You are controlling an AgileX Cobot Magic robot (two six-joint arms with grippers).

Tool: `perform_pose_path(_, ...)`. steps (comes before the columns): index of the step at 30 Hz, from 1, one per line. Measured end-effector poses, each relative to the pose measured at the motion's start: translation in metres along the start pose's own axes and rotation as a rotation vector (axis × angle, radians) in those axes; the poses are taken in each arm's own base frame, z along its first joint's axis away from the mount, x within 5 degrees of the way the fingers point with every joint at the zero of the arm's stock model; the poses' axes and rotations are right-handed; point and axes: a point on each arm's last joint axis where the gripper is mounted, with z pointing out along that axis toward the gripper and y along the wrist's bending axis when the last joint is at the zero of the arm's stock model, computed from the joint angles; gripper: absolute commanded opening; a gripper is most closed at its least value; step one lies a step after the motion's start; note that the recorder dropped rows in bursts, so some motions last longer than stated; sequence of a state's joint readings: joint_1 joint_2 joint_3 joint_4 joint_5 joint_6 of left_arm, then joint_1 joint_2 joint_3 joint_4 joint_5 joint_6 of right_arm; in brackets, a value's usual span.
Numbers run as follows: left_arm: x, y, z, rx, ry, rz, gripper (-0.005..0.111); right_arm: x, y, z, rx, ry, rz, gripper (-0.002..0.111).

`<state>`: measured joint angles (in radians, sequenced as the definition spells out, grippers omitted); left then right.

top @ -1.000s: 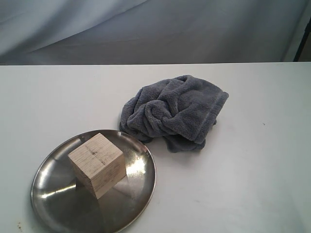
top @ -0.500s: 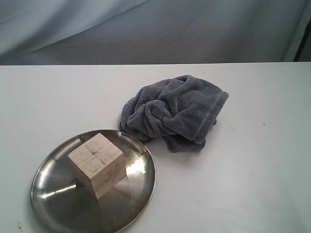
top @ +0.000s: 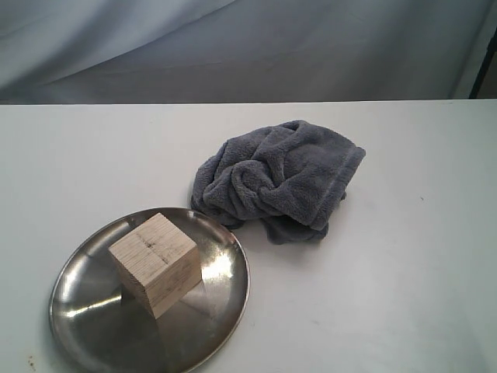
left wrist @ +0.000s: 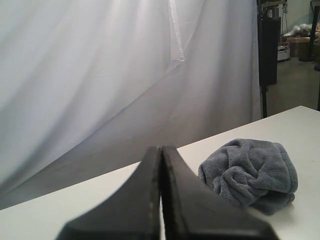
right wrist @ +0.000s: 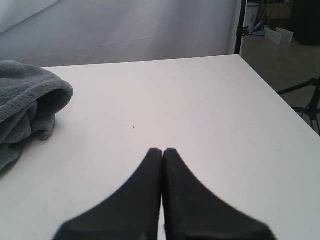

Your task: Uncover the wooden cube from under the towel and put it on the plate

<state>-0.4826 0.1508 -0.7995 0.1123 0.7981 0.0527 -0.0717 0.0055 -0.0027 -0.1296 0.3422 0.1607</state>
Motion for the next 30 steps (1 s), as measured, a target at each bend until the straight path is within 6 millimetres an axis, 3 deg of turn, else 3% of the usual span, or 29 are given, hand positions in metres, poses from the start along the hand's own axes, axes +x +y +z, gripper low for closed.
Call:
perform_pose_path(12, 0.000, 0.000, 0.000, 0.000, -0.001, 0.002, 0.000, 0.000, 0.000, 0.000, 0.000, 0.000, 0.000, 0.000)
perform_pose_path(20, 0.014, -0.005, -0.021, -0.093, -0.122, -0.053, 0.000, 0.000, 0.000, 0.000, 0.000, 0.000, 0.000, 0.000)
perform_pose_path(30, 0.049, -0.013, 0.019, -0.224, -0.184, -0.097, 0.000, 0.000, 0.000, 0.000, 0.000, 0.000, 0.000, 0.000)
